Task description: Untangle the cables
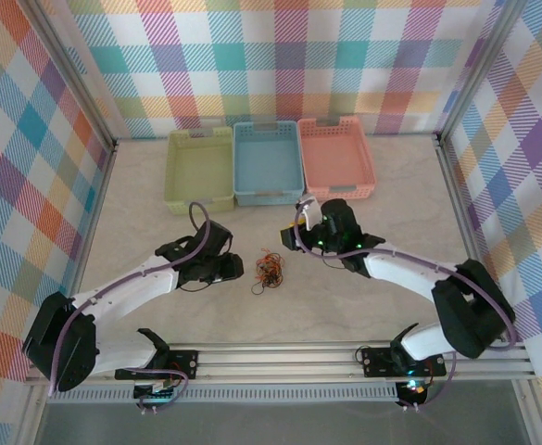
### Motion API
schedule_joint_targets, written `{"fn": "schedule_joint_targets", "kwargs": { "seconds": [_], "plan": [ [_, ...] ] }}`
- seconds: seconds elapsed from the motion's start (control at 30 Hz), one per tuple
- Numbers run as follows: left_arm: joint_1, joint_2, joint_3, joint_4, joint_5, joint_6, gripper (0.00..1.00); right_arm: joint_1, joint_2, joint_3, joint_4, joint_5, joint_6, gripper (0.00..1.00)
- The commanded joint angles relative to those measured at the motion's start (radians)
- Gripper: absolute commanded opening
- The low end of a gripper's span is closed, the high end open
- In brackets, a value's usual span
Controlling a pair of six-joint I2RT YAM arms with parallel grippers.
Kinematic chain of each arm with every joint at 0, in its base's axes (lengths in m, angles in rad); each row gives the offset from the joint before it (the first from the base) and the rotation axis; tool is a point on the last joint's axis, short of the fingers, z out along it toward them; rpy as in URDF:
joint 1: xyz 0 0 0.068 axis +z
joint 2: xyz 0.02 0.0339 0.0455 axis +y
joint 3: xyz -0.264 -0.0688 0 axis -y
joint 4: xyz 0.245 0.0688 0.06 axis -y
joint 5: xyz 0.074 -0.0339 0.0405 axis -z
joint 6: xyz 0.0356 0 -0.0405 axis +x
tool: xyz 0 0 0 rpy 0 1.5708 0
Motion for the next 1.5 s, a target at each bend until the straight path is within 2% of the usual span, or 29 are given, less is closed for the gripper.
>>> {"fn": "schedule_joint_targets", "kwargs": {
  "seconds": [0.0, 0.2, 0.43, 0.83, 1.0, 1.37, 1.47],
  "plan": [
    [0.008, -0.017, -0.021, 0.054, 0.060, 0.002, 0.41, 0.011, 0.047, 0.063, -0.088, -0.095, -0.058, 0.46],
    [0.009, 0.002, -0.037, 0.088, 0.092, 0.011, 0.41, 0.036, 0.165, 0.172, -0.195, -0.125, -0.106, 0.48],
    [0.008, 0.014, -0.065, 0.125, 0.128, 0.010, 0.42, 0.053, 0.252, 0.227, -0.215, -0.136, -0.124, 0.48],
    [0.009, 0.030, -0.076, 0.145, 0.142, 0.021, 0.43, 0.066, 0.316, 0.259, -0.211, -0.132, -0.135, 0.48],
    [0.008, 0.037, -0.077, 0.148, 0.144, 0.026, 0.43, 0.070, 0.318, 0.259, -0.209, -0.125, -0.139, 0.45],
    [0.009, -0.007, -0.106, 0.148, 0.154, 0.016, 0.43, 0.073, 0.291, 0.230, -0.173, -0.117, -0.144, 0.32],
    [0.009, -0.006, -0.114, 0.152, 0.157, 0.014, 0.43, 0.071, 0.295, 0.236, -0.180, -0.120, -0.145, 0.32]
  ]
}}
